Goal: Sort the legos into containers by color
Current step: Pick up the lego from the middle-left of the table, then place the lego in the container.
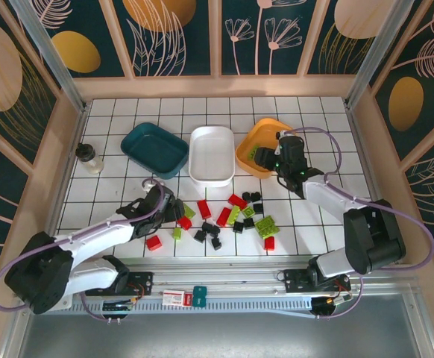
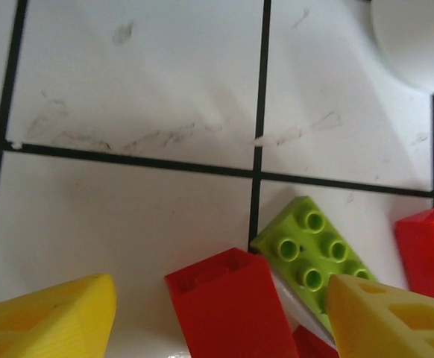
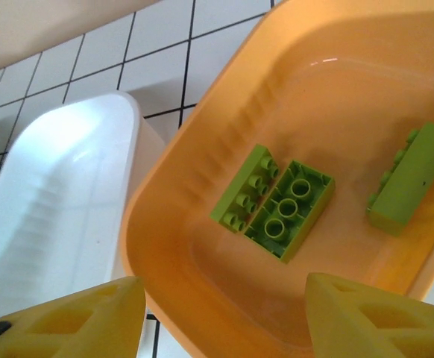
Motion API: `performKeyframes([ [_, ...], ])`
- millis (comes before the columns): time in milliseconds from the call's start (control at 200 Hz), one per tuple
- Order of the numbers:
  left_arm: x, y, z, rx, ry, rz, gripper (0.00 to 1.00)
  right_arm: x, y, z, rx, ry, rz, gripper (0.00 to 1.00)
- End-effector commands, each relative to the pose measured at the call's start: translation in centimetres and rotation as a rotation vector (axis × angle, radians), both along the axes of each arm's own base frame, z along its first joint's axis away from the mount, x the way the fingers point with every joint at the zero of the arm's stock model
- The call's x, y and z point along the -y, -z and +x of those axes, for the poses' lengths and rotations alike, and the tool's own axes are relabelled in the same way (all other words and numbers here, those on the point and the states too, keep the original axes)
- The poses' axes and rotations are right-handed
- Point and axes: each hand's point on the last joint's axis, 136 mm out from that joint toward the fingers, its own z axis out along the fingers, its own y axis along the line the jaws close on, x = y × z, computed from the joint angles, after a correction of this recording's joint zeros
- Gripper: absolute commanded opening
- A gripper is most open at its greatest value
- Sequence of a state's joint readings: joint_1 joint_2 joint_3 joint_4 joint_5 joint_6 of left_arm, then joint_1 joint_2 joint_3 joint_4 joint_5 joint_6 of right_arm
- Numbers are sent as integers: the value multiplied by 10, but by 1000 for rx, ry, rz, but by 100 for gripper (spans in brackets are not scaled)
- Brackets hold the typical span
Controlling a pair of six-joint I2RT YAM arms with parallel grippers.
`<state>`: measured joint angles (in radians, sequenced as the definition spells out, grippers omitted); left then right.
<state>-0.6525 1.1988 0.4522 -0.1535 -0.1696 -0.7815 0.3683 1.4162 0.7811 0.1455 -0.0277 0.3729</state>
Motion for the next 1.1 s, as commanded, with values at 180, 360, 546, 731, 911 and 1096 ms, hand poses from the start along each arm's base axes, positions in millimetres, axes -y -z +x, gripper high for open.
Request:
performKeyframes([
  [180, 1, 14, -1, -28, -9, -5, 62, -2, -23, -9, 65, -6, 39, 59],
  [360, -4, 13, -1, -17, -18, 13, 46, -3, -22, -14, 66, -8, 41, 59],
  [546, -4, -3, 4, 23, -19, 9, 33, -4, -19, -20, 62, -8, 40, 59],
  [731, 20, -64, 43, 162, 17, -23, 24, -10, -18, -35, 62, -28, 51, 59],
  [911, 71, -118, 100, 267, 79, -83, 22, -29, -5, -60, 34, -90, 40, 59],
  [1096, 105, -126, 166, 299, 90, 6, 23, -38, 12, -84, -6, -124, 30, 59],
])
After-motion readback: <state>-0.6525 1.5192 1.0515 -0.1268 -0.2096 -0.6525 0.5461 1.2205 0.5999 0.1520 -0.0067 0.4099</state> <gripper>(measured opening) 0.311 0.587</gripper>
